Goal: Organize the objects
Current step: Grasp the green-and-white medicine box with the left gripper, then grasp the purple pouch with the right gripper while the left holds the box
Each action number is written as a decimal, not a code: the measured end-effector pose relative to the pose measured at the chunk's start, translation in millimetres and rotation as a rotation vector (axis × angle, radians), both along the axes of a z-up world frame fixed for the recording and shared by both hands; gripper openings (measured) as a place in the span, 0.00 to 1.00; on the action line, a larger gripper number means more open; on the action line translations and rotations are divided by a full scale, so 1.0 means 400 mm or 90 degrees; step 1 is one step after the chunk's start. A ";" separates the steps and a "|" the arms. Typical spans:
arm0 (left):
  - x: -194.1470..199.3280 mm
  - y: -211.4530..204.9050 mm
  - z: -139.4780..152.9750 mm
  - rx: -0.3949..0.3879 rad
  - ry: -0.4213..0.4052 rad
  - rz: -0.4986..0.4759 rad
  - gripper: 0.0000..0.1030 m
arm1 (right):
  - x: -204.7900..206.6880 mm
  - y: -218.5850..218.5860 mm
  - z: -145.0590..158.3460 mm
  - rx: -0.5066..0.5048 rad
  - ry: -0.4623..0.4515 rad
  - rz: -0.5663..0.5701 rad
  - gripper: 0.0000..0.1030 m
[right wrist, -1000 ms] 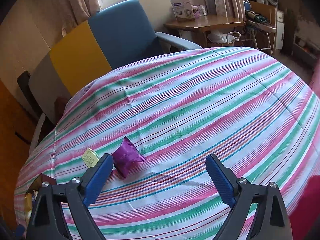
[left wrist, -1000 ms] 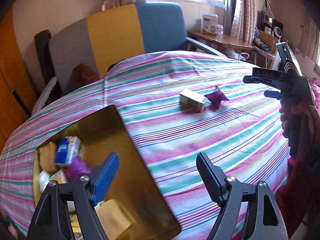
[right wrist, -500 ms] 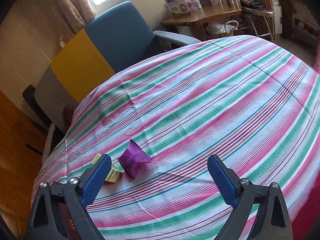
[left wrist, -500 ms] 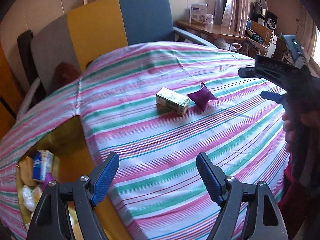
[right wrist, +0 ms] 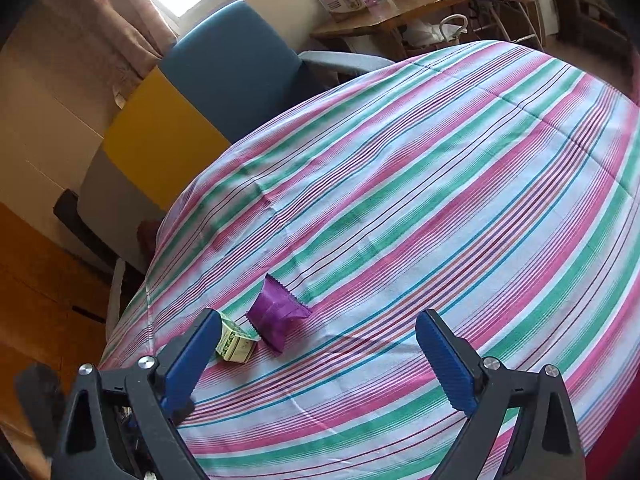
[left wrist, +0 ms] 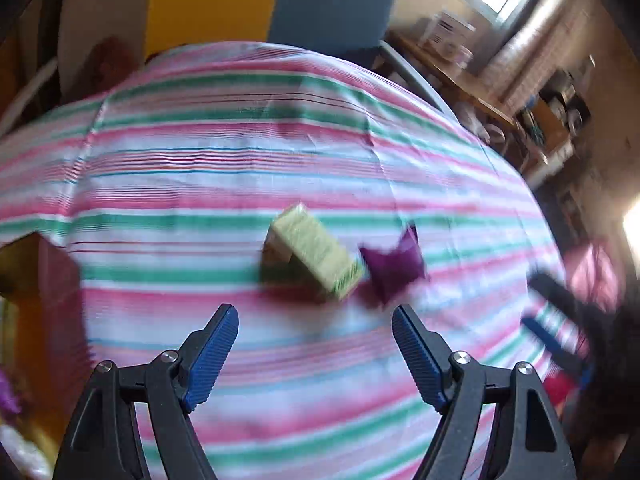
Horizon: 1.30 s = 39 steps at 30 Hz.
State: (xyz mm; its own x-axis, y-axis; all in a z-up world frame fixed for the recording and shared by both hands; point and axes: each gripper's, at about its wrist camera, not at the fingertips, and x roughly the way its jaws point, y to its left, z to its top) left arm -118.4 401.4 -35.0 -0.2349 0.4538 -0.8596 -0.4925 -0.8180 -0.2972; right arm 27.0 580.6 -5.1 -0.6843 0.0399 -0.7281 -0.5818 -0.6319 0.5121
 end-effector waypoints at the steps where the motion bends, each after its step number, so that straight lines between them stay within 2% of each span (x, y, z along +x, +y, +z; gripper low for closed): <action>1: -0.019 0.014 -0.009 0.000 -0.004 0.013 0.78 | -0.001 -0.001 -0.001 -0.001 0.000 0.004 0.95; 5: -0.078 0.070 -0.062 -0.023 -0.018 0.044 0.78 | -0.011 -0.008 -0.007 -0.010 0.000 0.020 0.95; 8: -0.106 0.096 -0.108 -0.044 -0.030 0.048 0.70 | -0.015 -0.011 -0.011 -0.015 -0.001 0.027 0.95; 11: -0.098 0.085 -0.111 -0.055 -0.006 0.061 0.47 | -0.022 -0.017 -0.013 -0.012 -0.001 0.038 0.95; 12: -0.092 0.082 -0.113 -0.072 0.001 0.055 0.30 | -0.024 -0.021 -0.011 -0.007 -0.001 0.042 0.94; 13: -0.082 0.072 -0.113 -0.078 0.010 0.043 0.29 | -0.027 -0.026 -0.009 0.003 -0.003 0.048 0.92; 15: -0.063 0.051 -0.112 -0.072 0.002 0.027 0.29 | -0.031 -0.035 -0.004 0.017 -0.005 0.059 0.89; 19: 0.029 0.017 -0.107 -0.093 0.026 -0.018 0.28 | -0.031 -0.042 -0.004 0.028 -0.011 0.065 0.87; 24: 0.196 -0.051 -0.101 -0.103 0.069 -0.069 0.29 | -0.029 -0.028 -0.023 0.009 -0.026 0.055 0.87; 29: 0.341 -0.127 -0.100 -0.098 0.142 -0.096 0.29 | -0.033 -0.028 -0.047 -0.021 -0.046 0.067 0.87; 32: 0.379 -0.154 -0.107 -0.081 0.182 -0.104 0.29 | -0.040 -0.039 -0.059 -0.038 -0.053 0.086 0.87; 39: 0.387 -0.165 -0.120 -0.045 0.206 -0.112 0.29 | -0.086 -0.069 -0.087 -0.086 -0.068 0.126 0.83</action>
